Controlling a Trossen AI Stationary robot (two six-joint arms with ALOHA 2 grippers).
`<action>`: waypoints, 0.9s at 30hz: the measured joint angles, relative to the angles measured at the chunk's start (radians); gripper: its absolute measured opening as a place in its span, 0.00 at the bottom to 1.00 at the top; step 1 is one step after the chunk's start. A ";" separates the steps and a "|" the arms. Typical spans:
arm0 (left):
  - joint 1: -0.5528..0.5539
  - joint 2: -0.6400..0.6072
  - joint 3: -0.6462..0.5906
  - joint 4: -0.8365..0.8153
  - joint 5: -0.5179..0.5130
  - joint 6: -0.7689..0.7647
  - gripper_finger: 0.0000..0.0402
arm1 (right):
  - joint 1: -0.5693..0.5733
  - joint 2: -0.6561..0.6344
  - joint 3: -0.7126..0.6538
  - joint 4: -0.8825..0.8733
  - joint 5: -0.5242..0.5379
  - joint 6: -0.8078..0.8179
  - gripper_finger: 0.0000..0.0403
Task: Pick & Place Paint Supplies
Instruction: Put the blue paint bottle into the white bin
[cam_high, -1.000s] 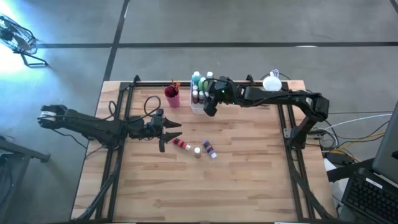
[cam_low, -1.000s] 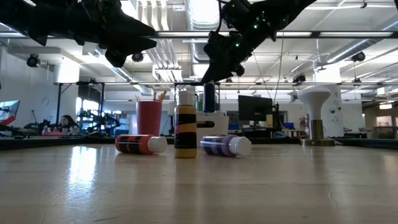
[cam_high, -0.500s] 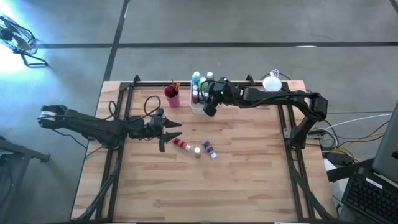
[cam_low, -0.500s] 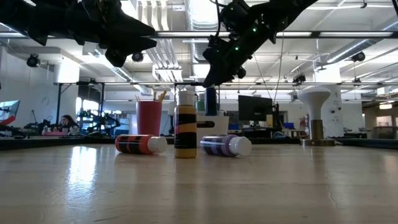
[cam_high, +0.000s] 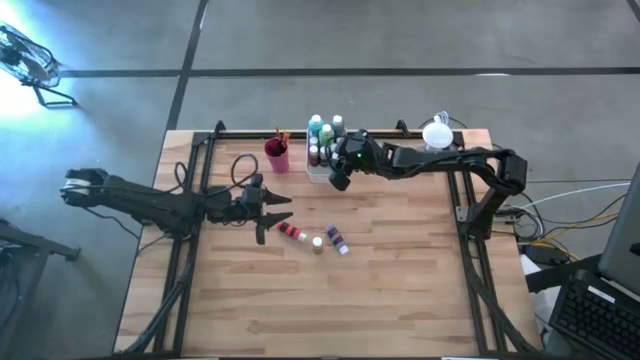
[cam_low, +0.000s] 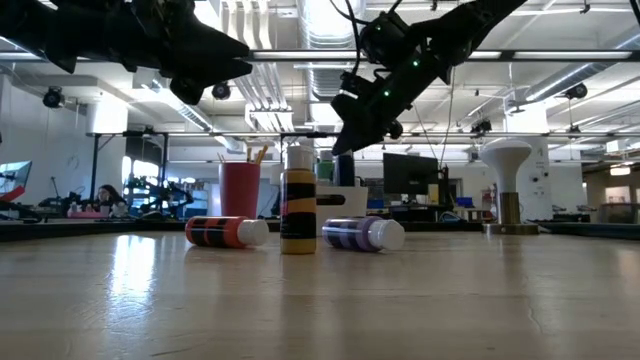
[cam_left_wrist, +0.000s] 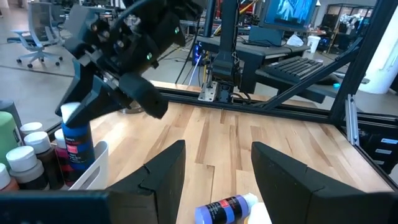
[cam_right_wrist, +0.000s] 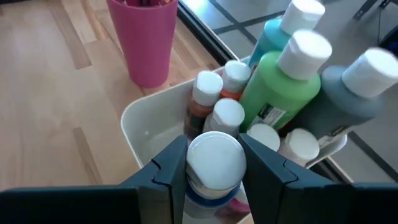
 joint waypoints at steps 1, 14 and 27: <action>0.000 0.000 0.000 0.003 0.000 0.000 0.47 | 0.000 0.000 -0.008 0.005 0.001 0.004 0.28; 0.000 0.000 0.000 0.012 0.000 0.013 0.47 | 0.000 0.000 -0.098 0.090 0.001 0.040 0.28; 0.000 0.000 0.000 0.010 0.000 0.012 0.47 | 0.000 0.000 -0.118 0.108 0.019 0.042 0.28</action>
